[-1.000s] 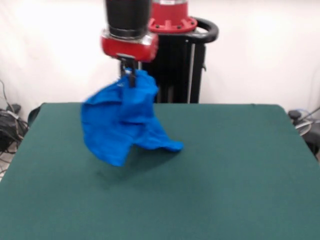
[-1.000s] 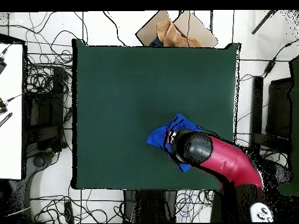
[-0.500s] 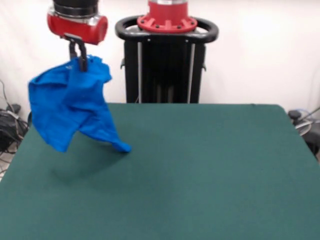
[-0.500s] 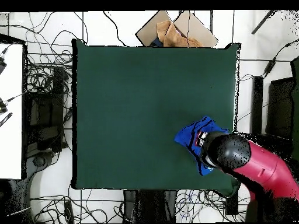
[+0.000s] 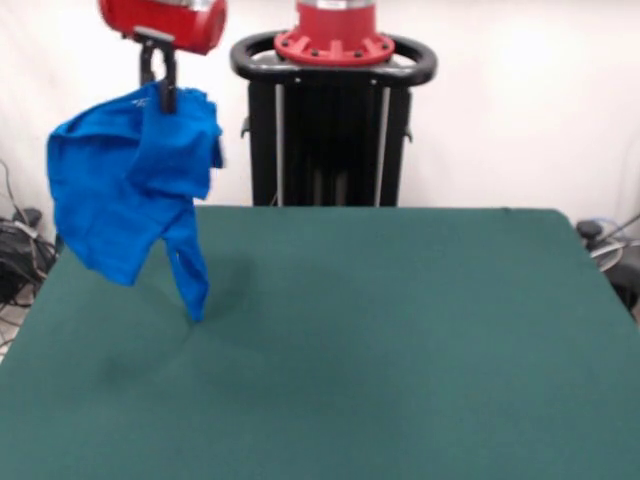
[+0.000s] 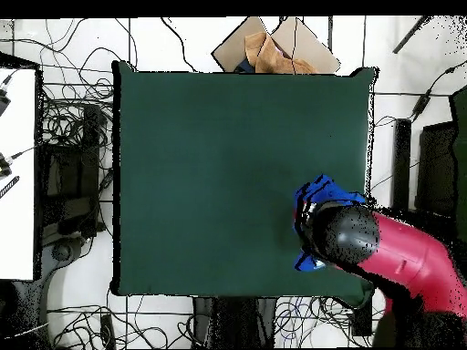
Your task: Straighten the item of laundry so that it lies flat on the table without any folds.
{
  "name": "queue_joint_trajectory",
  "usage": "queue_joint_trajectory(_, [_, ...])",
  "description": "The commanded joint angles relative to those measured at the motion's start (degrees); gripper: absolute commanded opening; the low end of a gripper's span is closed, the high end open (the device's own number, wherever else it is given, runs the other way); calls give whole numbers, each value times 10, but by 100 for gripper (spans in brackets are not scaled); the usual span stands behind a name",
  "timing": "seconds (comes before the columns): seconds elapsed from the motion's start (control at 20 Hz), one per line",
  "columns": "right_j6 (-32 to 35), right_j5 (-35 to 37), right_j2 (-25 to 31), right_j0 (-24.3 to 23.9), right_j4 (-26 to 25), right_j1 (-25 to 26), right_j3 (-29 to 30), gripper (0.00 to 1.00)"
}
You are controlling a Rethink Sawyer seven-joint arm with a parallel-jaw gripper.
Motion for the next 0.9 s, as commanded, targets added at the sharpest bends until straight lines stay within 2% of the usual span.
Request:
queue_joint_trajectory(0.05, [85, -6, 29, 74, 2, -1, 65, 0])
queue_joint_trajectory(0.15, [105, -36, 35, 89, 21, 11, 92, 0])
queue_joint_trajectory(0.55, [82, -139, 91, 91, 113, 56, 192, 0])
queue_joint_trajectory(0.9, [73, -240, 126, 85, 105, 145, 204, 0])
